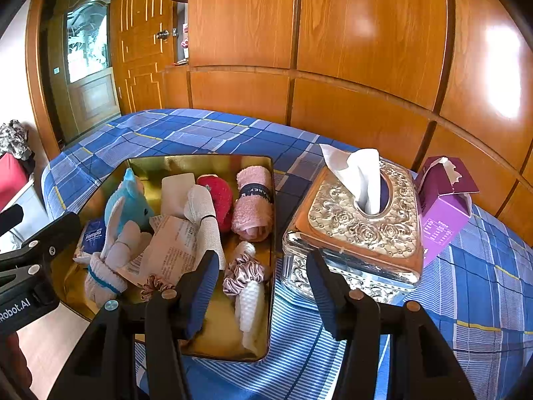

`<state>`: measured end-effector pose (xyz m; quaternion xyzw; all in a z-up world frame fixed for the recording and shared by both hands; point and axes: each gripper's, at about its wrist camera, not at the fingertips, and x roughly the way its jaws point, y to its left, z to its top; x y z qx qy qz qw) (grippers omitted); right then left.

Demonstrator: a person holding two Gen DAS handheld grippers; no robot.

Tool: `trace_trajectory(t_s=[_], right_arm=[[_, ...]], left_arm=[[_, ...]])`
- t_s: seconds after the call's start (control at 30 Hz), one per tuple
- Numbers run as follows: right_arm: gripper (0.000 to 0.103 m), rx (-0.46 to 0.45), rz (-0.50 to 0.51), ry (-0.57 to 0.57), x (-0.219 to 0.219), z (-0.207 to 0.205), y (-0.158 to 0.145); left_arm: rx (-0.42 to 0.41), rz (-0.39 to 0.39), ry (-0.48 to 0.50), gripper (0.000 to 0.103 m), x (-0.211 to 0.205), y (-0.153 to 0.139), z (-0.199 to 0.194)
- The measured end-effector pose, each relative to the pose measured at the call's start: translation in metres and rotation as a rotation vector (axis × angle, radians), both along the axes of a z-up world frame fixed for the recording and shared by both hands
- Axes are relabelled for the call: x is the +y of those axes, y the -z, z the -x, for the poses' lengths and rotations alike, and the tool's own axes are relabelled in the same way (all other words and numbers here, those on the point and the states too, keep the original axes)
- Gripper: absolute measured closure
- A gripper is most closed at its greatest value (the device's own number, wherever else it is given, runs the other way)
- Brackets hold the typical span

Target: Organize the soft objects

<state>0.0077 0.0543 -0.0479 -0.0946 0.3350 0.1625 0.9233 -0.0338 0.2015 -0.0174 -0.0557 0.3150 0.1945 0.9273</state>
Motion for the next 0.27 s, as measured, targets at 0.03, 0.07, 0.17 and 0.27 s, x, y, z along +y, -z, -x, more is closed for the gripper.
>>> trace_trajectory(t_s=[0.03,0.07,0.17,0.27], right_arm=[[0.048,0.000,0.000,0.001,-0.0004,0.0002,-0.0001],[0.048,-0.001,-0.001,0.001,-0.0006,0.0003,-0.0002],[0.048,-0.008,-0.004,0.004,-0.0025,0.0016,-0.0015],[0.048,-0.029,-0.021,0.012,-0.0095,0.0048,-0.0076]], left_arm=[[0.002,-0.001,0.002,0.000,-0.0001,0.0001,-0.0004],[0.002,0.001,0.008,0.000,-0.0004,0.0003,-0.0005],[-0.013,-0.007,0.011,0.000,-0.0015,0.0007,0.0014],[-0.010,-0.003,0.017,0.000,-0.0013,0.0013,0.0014]])
